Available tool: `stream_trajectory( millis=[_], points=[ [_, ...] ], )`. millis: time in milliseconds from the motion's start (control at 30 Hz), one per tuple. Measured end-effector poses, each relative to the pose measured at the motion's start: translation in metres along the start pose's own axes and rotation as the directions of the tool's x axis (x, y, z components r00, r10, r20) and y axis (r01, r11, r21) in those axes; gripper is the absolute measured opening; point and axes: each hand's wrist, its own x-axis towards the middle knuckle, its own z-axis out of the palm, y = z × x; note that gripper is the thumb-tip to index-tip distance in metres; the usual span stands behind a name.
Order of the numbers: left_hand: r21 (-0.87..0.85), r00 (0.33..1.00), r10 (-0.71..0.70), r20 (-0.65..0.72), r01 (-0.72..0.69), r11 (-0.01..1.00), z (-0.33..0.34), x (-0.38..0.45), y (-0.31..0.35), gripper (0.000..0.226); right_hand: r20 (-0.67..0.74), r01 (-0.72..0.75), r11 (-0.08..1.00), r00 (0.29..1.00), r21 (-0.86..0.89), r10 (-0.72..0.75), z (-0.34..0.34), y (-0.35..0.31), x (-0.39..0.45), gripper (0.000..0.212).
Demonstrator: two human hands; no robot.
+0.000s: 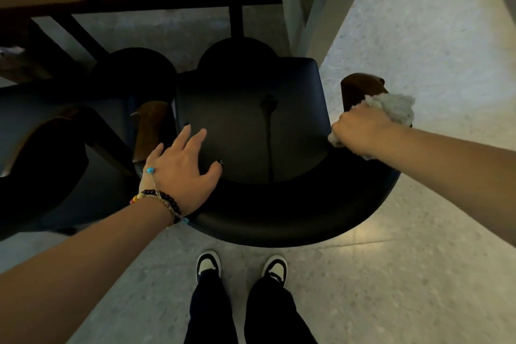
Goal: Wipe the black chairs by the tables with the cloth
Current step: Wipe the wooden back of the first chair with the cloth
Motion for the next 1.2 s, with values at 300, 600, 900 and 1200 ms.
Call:
stream_trajectory(
  millis=[300, 600, 900, 1200],
  points=[
    [-0.023, 1.000, -0.027, 0.002, 0.027, 0.999, -0.002, -0.001, 0.005, 0.064, 0.207, 0.061, 0.991, 0.975, 0.120, -0.085, 0.017, -0.039, 0.058, 0.028],
    [-0.074, 0.999, -0.047, -0.018, 0.046, 0.996, -0.003, -0.003, 0.007, 0.060, 0.292, -0.036, 0.974, 0.956, 0.222, -0.031, 0.008, -0.030, 0.069, 0.012],
    [-0.122, 0.997, -0.043, -0.058, 0.035, 0.992, -0.003, -0.004, 0.008, 0.059, 0.163, 0.097, 0.758, 0.951, 0.645, -0.261, 0.018, -0.096, 0.058, 0.017],
    [-0.362, 0.900, -0.192, -0.392, 0.040, 0.931, -0.001, -0.012, 0.006, 0.073, 0.102, 0.030, 0.645, 0.981, 0.763, -0.167, -0.015, -0.182, 0.095, 0.035]
  ],
)
